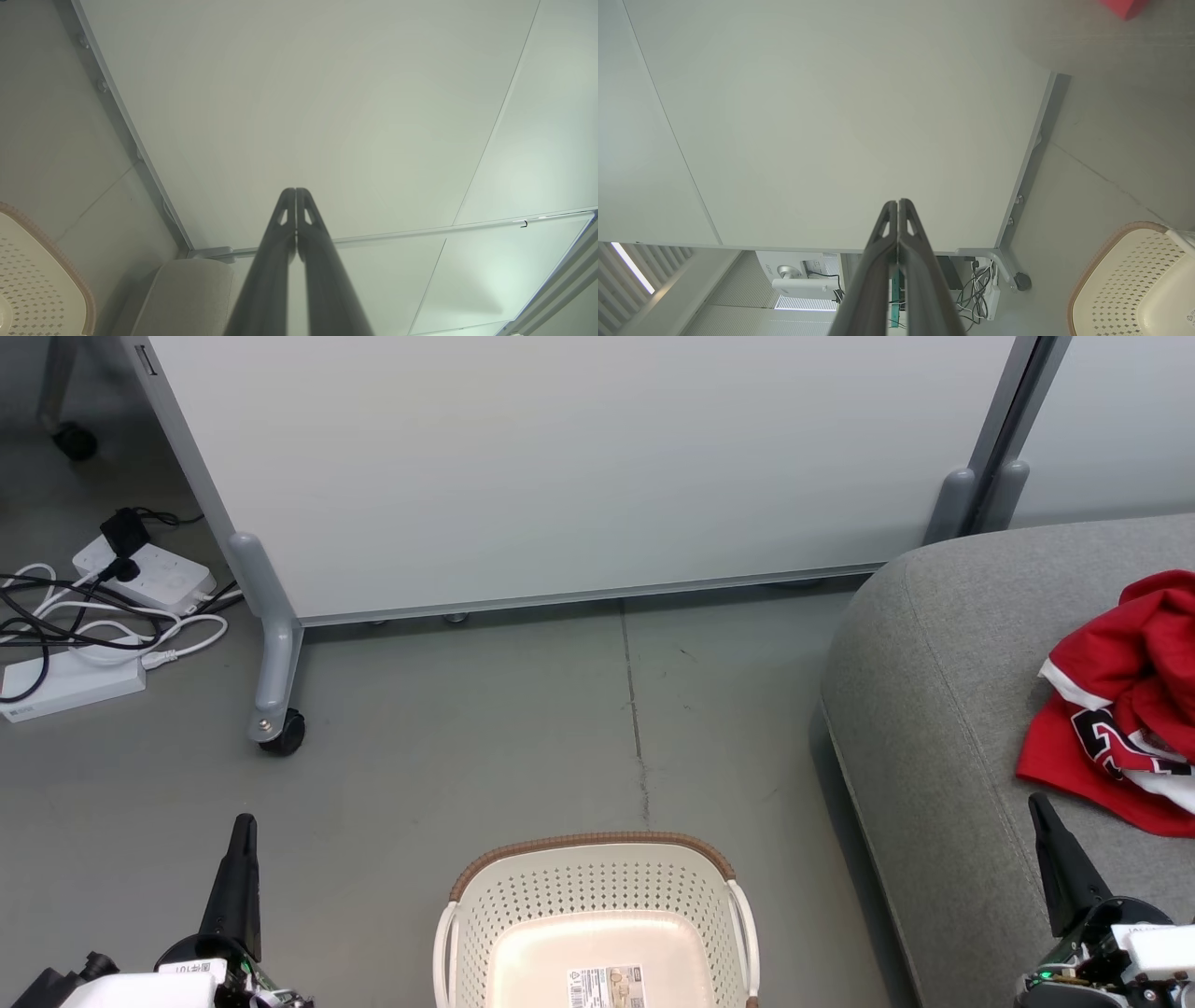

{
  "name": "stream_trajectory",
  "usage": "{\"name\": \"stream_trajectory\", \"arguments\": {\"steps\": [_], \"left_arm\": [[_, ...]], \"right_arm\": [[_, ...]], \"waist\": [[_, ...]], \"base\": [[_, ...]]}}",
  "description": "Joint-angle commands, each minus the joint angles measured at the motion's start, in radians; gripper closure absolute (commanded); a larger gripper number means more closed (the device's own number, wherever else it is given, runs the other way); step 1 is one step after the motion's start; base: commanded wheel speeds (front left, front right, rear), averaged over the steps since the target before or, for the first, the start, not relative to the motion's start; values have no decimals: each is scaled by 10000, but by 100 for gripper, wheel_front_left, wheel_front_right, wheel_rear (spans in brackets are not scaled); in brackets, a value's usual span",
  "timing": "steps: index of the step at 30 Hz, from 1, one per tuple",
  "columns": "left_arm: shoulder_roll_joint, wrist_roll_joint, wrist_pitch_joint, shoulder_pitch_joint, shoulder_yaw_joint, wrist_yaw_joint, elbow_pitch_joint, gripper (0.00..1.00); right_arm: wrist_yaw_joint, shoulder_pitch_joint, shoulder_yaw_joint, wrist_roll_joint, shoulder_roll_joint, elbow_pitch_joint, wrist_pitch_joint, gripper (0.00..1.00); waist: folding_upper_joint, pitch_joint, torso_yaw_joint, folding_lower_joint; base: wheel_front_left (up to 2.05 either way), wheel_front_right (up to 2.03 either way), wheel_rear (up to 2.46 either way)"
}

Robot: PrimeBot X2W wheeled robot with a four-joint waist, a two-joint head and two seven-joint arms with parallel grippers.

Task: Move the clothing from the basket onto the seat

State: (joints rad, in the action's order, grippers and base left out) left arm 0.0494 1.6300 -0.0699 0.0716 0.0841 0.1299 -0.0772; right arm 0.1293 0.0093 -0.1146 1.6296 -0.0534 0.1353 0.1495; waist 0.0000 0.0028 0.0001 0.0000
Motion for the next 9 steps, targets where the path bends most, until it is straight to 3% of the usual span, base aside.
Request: {"name": "stream_trajectory", "arguments": {"steps": [1, 9], "left_arm": [[19, 7, 2, -191, 51, 44, 24, 100], [17, 4, -2, -191, 54, 44, 24, 100]], "right_arm": [[25, -85, -22, -23, -20, -1, 32, 100], [25, -87, -31, -26, -18, 0, 40, 100]], "waist": [[0, 0, 0, 0], [0, 0, 0, 0]], "base": [[0, 0, 0], [0, 0, 0]]}}
